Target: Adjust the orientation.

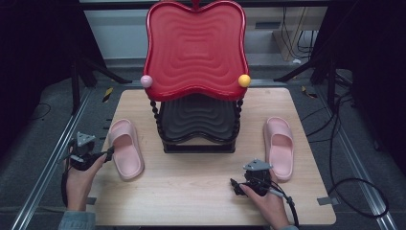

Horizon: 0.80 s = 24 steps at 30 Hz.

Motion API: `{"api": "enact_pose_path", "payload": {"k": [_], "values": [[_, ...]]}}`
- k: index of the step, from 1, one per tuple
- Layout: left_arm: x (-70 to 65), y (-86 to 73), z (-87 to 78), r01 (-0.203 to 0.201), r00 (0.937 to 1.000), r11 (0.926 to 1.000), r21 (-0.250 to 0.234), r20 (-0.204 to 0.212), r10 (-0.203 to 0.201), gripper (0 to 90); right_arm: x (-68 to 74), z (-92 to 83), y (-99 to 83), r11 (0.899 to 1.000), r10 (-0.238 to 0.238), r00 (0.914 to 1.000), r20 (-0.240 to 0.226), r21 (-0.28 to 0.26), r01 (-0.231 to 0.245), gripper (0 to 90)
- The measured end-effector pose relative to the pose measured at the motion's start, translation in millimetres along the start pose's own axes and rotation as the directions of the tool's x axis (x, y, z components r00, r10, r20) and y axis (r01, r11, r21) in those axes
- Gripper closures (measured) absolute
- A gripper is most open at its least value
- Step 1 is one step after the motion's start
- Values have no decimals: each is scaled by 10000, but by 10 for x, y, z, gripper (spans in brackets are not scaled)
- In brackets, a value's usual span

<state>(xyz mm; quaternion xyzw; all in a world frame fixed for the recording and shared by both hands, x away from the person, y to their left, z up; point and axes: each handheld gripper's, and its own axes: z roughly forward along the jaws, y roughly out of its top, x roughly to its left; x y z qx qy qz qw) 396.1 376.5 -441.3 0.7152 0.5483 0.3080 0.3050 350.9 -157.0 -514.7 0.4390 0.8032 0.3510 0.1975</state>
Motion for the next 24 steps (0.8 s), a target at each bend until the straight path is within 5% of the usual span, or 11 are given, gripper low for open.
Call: {"api": "enact_pose_path", "payload": {"k": [8,14,17,24], "values": [[-68,-51,208,-240,9997,9986,462,44,239,354,0,-2,-1,10000,5,10000,-20,-1,-5,67],[-45,-52,310,216,9996,9989,405,157,-223,447,1,-3,-2,10000,18,10000,-20,3,-18,67],[-44,-26,324,248,9997,9996,131,28,-249,470,1,-2,-2,10000,21,10000,-18,3,-21,67],[-43,72,428,159,9995,9994,304,-290,-150,495,1,-3,-2,10000,24,10000,-21,4,-24,67]]}}
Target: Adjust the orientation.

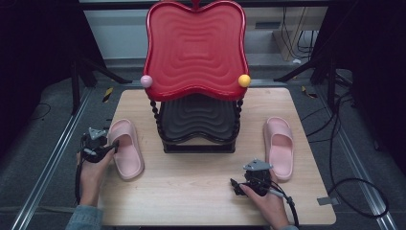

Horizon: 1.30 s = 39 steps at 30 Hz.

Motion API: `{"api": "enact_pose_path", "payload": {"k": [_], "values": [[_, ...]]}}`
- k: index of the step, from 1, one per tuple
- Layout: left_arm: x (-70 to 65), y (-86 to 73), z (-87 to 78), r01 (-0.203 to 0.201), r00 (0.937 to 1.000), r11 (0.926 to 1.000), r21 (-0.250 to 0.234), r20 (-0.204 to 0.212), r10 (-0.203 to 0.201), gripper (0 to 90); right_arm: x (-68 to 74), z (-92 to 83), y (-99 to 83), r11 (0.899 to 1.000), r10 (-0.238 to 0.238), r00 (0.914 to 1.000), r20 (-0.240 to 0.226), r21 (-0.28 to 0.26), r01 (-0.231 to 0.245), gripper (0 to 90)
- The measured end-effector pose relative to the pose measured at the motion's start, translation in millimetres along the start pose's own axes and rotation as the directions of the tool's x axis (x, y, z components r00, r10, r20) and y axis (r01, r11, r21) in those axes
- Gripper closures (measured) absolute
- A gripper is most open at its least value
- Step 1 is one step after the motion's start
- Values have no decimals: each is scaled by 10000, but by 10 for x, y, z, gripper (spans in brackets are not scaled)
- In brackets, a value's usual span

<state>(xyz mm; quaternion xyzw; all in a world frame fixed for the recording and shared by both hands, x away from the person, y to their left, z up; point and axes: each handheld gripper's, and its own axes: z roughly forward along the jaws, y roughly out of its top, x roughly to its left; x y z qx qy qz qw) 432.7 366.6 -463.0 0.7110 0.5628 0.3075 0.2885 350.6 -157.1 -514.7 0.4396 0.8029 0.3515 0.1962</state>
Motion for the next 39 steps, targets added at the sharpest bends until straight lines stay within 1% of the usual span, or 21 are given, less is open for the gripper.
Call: {"api": "enact_pose_path", "payload": {"k": [2,4,5,12,14,16,18,21,25,27,28,29,30,31,32,33,34,35,36,37,39], "values": [[5,8,23,-43,10000,10000,55,-45,43,531,0,0,0,10000,-3,10000,1,0,3,67],[7,9,21,-19,10000,10000,-17,-24,19,600,0,1,0,10000,-2,10000,5,-2,2,67],[3,11,16,-29,10000,10000,17,70,29,623,0,0,0,10000,-5,10000,1,0,5,67],[12,13,-4,-172,9999,9998,130,18,172,666,0,0,0,10000,-2,10000,0,1,2,67],[42,20,-12,-114,9999,9997,206,101,112,674,0,0,0,10000,-5,10000,0,2,5,67],[77,37,-29,-163,9998,9993,332,144,158,693,1,0,0,10000,5,10000,5,1,-5,67],[98,39,-45,-307,9995,9988,393,94,303,710,0,0,0,10000,-2,10000,-1,2,2,67],[147,13,-63,-329,9992,9979,562,250,316,719,-1,0,0,10000,-10,10000,-4,1,10,67],[193,23,-92,-606,9973,9943,873,468,567,741,-1,0,0,10000,-14,10000,-9,-1,14,67],[202,42,-99,-853,9955,9911,1022,491,806,752,-1,0,0,10000,-15,10000,-7,1,15,67],[195,54,-104,-1050,9940,9880,1129,433,1007,767,-1,-1,-1,10000,-15,10000,-7,2,15,67],[195,54,-104,-1050,9940,9880,1129,433,1007,773,-1,-1,-2,10000,-24,10000,-14,-2,24,67],[167,67,-113,-1390,9902,9818,1293,306,1361,779,-1,-1,-2,10000,-33,10000,-14,-7,33,67],[154,71,-118,-1524,9883,9787,1375,300,1497,783,0,-2,-3,10000,-31,10000,-16,-5,31,67],[154,71,-118,-1524,9883,9787,1375,300,1497,785,0,-2,-3,10000,-31,10000,-16,-5,31,67],[137,78,-129,-1761,9844,9727,1514,292,1736,787,1,-3,-4,10000,-31,10000,-14,-5,31,67],[137,78,-129,-1761,9844,9727,1514,292,1736,787,1,-4,-4,10000,-39,10000,-19,-5,39,67],[133,94,-143,-1862,9825,9673,1723,374,1825,788,1,-5,-5,10000,-47,10000,-15,4,47,67],[126,102,-148,-1986,9801,9632,1814,423,1941,788,0,-6,-6,10000,-75,10000,-19,5,75,67],[126,102,-148,-1986,9801,9632,1814,423,1941,789,1,-7,-7,10000,-71,10000,-26,2,71,67],[123,116,-154,-2146,9767,9567,1964,408,2107,798,6,-13,-9,10000,-49,10000,-75,11,49,67]]}}
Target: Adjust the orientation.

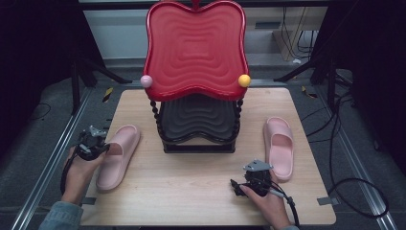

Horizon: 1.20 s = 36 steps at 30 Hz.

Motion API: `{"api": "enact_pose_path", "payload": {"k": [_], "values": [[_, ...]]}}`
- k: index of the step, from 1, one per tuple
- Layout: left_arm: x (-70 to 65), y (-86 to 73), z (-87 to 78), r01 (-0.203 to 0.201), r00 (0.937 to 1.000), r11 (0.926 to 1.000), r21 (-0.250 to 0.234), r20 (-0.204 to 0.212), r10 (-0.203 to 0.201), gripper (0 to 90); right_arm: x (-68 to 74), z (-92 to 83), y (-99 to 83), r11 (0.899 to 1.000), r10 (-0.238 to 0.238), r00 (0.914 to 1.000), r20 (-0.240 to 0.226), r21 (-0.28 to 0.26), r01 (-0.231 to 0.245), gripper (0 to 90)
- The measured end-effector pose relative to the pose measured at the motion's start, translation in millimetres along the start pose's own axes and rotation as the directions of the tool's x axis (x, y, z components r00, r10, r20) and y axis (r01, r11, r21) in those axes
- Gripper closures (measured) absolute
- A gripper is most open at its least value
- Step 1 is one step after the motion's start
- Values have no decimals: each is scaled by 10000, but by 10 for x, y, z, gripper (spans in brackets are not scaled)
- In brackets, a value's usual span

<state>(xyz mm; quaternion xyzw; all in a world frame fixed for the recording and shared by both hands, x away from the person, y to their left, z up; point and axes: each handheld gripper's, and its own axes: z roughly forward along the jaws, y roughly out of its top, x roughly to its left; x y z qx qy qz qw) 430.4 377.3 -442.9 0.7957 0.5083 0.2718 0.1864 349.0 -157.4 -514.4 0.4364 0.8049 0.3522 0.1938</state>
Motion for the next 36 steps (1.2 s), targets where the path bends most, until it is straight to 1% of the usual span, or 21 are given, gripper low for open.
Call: {"api": "enact_pose_path", "payload": {"k": [3,5,7,8,11,12,14,17,18,20,22,23,24,25,28,29,30,31,34,35,36], "values": [[4,-2,-25,-25,10000,10000,-47,-36,25,815,0,-2,-2,10000,-13,10000,5,9,13,67],[22,-17,-78,174,9996,9994,-284,222,-168,827,0,-2,-2,10000,-21,10000,1,13,21,66],[23,-35,-139,181,9993,9986,-489,347,-164,831,0,-2,-3,10000,-14,10000,3,4,14,66],[9,-67,-246,35,9990,9977,-675,450,-5,831,-2,-1,-4,10000,-49,10000,17,-11,50,66],[-19,-101,-340,-145,9986,9964,-837,495,187,830,-2,-1,-5,10000,-50,10000,25,-12,50,67],[-81,-158,-458,-488,9973,9940,-980,498,538,829,0,-1,-5,10000,-36,10000,30,-12,36,67],[-154,-221,-549,-776,9949,9908,-1105,550,841,829,0,-2,-6,10000,-30,10000,33,-12,30,67],[-229,-278,-623,-973,9921,9875,-1243,671,1062,830,1,-2,-6,10000,-24,10000,39,-15,24,67],[-292,-316,-669,-1109,9896,9849,-1331,770,1218,830,1,-2,-6,10000,-27,10000,37,-12,27,67],[-466,-377,-736,-1574,9801,9758,-1515,973,1732,829,1,-2,-6,10000,-22,10000,38,-14,22,67],[-517,-387,-742,-1628,9778,9739,-1581,1061,1807,828,1,-2,-6,10000,-23,10000,39,-14,23,67],[-667,-397,-748,-1824,9688,9686,-1689,1374,2064,829,1,-2,-6,10000,-22,10000,39,-13,22,67],[-738,-388,-747,-1985,9629,9651,-1710,1495,2246,828,1,-2,-6,10000,-23,10000,40,-15,23,67],[-738,-388,-747,-1985,9629,9651,-1710,1495,2246,828,1,-2,-6,10000,-23,10000,40,-15,23,67],[-924,-330,-716,-2313,9474,9555,-1829,1808,2639,828,1,-2,-6,10000,-24,10000,41,-13,24,67],[-998,-294,-695,-2461,9411,9505,-1896,1876,2811,827,1,-2,-6,10000,-25,10000,42,-14,25,67],[-1101,-234,-654,-2623,9319,9451,-1951,2028,3006,826,1,-2,-6,10000,-28,10000,46,-15,28,67],[-1101,-234,-654,-2623,9319,9451,-1951,2028,3006,826,1,-2,-6,10000,-28,10000,46,-15,28,67],[-1236,-160,-590,-2835,9203,9387,-1964,2194,3238,825,0,-3,-7,10000,-37,10000,35,-19,37,67],[-1271,-136,-568,-2957,9161,9326,-2069,2153,3382,823,-1,-3,-8,10000,-46,10000,29,-21,46,67],[-1303,-120,-550,-3004,9141,9311,-2068,2162,3430,822,-1,-3,-8,10000,-52,10000,26,-18,52,66]]}}
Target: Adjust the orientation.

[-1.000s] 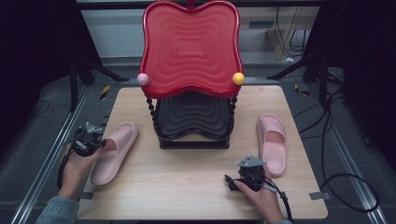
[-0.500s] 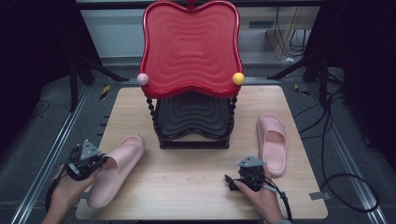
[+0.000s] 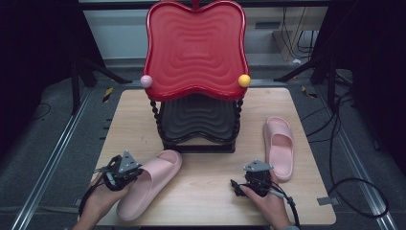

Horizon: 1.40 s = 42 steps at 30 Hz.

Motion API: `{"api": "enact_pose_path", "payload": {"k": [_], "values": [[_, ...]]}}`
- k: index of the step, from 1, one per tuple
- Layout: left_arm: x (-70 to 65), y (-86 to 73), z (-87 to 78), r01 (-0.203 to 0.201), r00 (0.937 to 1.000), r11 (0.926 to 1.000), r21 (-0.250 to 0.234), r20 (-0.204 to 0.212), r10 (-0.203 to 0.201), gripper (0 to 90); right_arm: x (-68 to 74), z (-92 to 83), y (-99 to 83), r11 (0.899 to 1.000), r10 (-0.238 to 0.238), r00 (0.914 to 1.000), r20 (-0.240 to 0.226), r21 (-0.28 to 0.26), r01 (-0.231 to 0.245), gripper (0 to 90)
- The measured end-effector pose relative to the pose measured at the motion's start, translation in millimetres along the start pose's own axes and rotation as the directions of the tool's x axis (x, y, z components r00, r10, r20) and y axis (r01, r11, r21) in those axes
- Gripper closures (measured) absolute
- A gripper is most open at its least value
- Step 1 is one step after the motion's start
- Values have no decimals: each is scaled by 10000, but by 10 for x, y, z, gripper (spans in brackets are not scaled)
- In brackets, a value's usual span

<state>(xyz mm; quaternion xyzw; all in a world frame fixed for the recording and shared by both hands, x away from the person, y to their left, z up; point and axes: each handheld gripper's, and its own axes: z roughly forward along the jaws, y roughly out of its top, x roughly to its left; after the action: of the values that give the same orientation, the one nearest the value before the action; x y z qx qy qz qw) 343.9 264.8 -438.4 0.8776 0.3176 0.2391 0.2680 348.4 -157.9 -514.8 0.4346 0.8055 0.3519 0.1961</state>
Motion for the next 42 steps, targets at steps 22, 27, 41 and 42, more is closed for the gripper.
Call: {"api": "enact_pose_path", "payload": {"k": [22,27,41,42], "values": [[-365,-81,-294,1256,9829,9909,-487,1417,-1177,613,5,-6,-4,10000,29,10000,-13,-5,-29,67],[-439,-34,-153,1558,9703,9877,-142,1897,-1503,635,5,-6,-4,10000,29,10000,-14,-4,-29,67],[-467,95,83,2105,9398,9760,560,2634,-2178,765,9,-10,-8,10000,52,10000,-31,21,-52,66],[-469,99,94,2097,9389,9758,622,2658,-2187,771,9,-10,-8,10000,49,10000,-31,22,-49,66]]}}
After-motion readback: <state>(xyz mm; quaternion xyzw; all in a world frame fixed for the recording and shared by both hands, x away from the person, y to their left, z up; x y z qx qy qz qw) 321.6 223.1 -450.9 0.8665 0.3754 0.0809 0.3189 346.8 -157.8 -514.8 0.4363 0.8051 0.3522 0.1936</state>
